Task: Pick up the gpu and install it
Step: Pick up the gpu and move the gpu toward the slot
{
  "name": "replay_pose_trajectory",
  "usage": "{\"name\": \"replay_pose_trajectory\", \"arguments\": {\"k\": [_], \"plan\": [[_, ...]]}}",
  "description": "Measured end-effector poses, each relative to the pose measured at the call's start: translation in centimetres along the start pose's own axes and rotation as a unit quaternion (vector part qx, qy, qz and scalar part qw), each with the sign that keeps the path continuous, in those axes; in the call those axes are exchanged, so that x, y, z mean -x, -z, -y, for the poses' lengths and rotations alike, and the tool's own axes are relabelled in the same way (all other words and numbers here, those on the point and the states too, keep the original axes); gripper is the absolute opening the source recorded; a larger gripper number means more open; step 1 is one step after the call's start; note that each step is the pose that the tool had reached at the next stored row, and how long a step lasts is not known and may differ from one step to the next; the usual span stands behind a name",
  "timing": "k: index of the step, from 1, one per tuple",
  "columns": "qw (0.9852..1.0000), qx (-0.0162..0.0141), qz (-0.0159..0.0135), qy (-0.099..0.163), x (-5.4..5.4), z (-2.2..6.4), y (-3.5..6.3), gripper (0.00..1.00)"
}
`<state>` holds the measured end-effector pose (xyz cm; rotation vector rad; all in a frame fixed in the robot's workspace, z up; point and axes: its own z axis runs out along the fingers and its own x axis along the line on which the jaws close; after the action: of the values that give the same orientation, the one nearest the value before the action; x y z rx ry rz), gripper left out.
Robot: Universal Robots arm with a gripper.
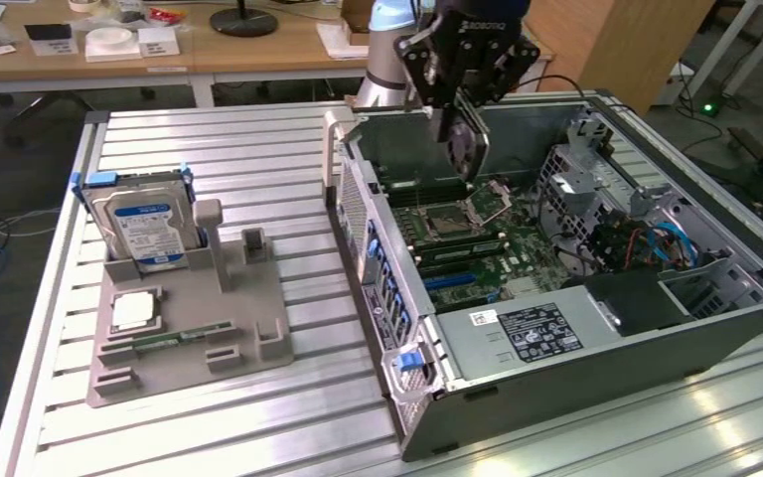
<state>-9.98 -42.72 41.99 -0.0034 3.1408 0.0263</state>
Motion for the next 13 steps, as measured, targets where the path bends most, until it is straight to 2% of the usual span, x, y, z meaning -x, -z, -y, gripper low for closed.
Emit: {"name": "replay_pose_trajectory", "arguments": {"k": [13], "plan": [[1.0000,0.0000,0.0000,0.000,5.9,0.02,-0.15,0.28]]}}
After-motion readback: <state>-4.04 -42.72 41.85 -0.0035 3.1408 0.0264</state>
